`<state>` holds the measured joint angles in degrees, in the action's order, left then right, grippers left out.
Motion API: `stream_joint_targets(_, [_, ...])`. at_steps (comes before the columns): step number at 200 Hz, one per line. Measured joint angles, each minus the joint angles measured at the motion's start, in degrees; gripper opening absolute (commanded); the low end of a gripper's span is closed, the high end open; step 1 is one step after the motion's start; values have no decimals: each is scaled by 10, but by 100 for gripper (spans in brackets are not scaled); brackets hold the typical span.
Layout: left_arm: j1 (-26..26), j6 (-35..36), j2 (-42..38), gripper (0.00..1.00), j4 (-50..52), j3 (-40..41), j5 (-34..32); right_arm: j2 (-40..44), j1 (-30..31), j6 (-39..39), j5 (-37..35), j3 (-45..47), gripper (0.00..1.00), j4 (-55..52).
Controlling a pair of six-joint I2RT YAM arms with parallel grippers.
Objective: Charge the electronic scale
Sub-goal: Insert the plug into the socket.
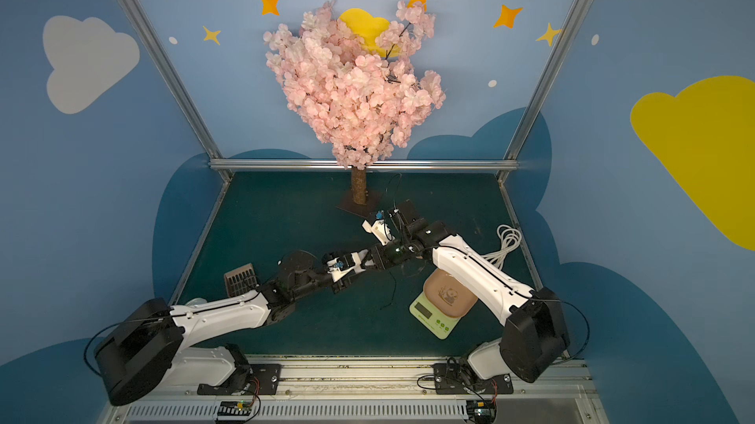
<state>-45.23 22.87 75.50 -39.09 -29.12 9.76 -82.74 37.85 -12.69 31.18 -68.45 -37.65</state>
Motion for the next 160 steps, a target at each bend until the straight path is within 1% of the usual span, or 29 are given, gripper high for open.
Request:
stream_joint_targets(12, [-1, -3, -6, 79, 0, 0, 5, 0, -4, 0, -17, -1, 4, -3])
stream_joint_targets(32, [-2, -7, -30, 81, 0, 0, 9, 0, -19, 2, -62, -12, 4, -26])
stream_joint_targets(46, [-2, -10, -53, 82, -2, 3, 9, 0, -34, 2, -118, -25, 4, -47])
stream_joint_targets(68, [-2, -13, -86, 82, -7, 14, 9, 0, -61, 1, -225, -38, 5, -82])
stream_joint_targets(90, [-2, -13, -97, 82, -8, 20, 9, -2, -95, 6, -308, -39, 6, -108])
stream_joint_targets(122, [-2, -12, -95, 82, -9, 25, 11, -26, -163, 20, -363, -38, 6, -113])
stream_joint_targets(143, [-2, -13, -86, 82, -13, 26, 15, -59, -198, 34, -382, -33, 6, -104])
stream_joint_targets(160, [-2, -13, -81, 82, -17, 27, 21, -87, -215, 47, -386, -30, 6, -99])
